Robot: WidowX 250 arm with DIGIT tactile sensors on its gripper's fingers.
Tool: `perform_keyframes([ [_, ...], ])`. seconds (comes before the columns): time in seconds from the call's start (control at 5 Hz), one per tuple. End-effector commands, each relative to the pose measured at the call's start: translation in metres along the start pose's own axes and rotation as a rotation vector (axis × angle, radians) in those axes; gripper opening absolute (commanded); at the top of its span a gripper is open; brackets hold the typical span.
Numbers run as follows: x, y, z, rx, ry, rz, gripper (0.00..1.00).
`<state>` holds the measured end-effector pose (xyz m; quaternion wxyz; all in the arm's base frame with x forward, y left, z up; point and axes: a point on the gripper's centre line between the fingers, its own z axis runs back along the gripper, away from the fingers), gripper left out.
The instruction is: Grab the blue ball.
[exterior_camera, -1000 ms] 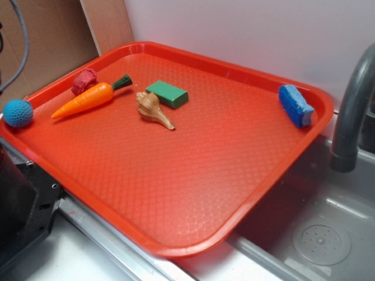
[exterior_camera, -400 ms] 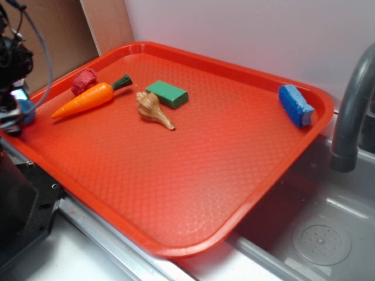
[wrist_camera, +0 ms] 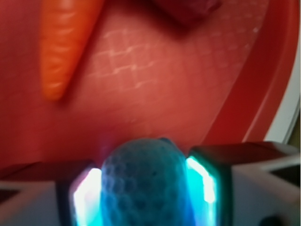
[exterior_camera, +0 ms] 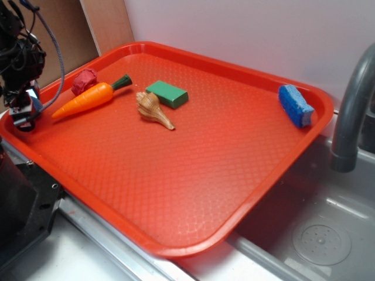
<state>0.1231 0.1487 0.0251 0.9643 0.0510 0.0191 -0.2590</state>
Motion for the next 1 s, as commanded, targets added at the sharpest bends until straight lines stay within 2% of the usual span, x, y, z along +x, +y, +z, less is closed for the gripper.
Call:
perform_keyframes([
  [0.0,0.018,0.005,0.067,-0.009,-0.035,0.097,0.00],
  [0.4,0.047,0.008,0.137,-0.017,-0.102,0.317,0.00],
  [0.6,0.046,0.015,0.150,0.010,-0.132,0.382,0.00],
  [0.8,0.044,0.019,0.157,0.071,-0.142,0.448,0.00],
])
